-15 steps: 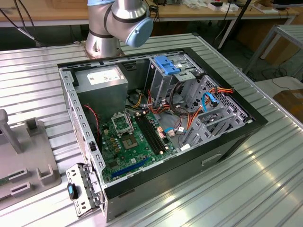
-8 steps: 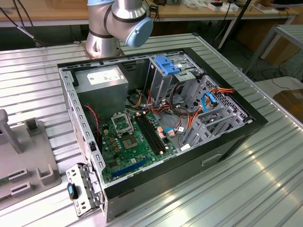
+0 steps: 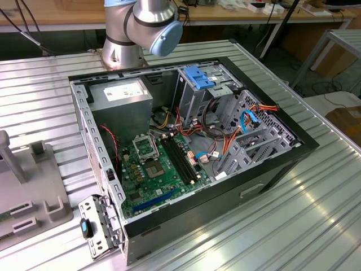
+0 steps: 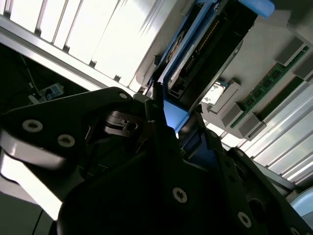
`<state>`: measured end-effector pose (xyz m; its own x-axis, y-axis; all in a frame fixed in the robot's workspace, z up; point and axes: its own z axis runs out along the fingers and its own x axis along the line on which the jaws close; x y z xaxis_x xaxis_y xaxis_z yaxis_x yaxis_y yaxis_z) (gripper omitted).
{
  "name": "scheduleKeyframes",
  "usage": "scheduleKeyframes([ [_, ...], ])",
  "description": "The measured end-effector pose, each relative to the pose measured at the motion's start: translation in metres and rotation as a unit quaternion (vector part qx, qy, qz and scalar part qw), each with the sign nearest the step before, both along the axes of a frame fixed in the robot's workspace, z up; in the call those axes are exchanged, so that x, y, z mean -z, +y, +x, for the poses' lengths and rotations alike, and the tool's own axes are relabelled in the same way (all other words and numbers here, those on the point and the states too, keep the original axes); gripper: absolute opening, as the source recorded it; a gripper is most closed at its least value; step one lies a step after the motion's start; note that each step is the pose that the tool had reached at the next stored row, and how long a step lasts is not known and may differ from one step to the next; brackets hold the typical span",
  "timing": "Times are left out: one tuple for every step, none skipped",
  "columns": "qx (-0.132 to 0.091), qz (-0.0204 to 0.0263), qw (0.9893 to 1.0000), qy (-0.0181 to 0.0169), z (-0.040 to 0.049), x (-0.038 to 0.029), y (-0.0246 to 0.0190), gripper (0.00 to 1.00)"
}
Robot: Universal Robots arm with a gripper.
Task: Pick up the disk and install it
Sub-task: 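Pick up the disk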
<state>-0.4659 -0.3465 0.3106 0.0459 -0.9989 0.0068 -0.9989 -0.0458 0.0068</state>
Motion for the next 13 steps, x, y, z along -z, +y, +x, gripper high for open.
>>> scheduleKeyframes([
  [0.000, 0.0000, 1.0000, 0.0000, 0.0000, 0.0000, 0.0000, 0.36],
  [0.000, 0.0000, 1.0000, 0.0000, 0.0000, 0.0000, 0.0000, 0.36],
  [0.000, 0.0000, 1.0000, 0.0000, 0.0000, 0.0000, 0.0000, 0.36],
  [0.000, 0.0000, 1.0000, 0.0000, 0.0000, 0.0000, 0.0000, 0.36],
  [0.000, 0.0000, 1.0000, 0.0000, 0.0000, 0.0000, 0.0000, 0.36],
  [0.000, 0.0001, 1.0000, 0.0000, 0.0000, 0.0000, 0.0000, 0.36],
  [0.000, 0.0001, 1.0000, -0.0001, 0.0000, 0.0001, 0.0000, 0.36],
  [0.000, 0.0001, 1.0000, -0.0001, 0.0000, 0.0001, 0.0000, 0.36],
  [0.000, 0.0001, 1.0000, 0.0000, 0.0000, 0.0000, 0.0000, 0.36],
  [0.000, 0.0001, 1.0000, 0.0000, 0.0000, 0.0000, 0.0000, 0.36],
  [0.000, 0.0001, 1.0000, 0.0000, 0.0000, 0.0000, 0.0000, 0.36],
  [0.000, 0.0001, 1.0000, 0.0000, 0.0000, 0.0000, 0.0000, 0.36],
  [0.000, 0.0001, 1.0000, 0.0000, 0.0000, 0.0000, 0.0000, 0.36],
])
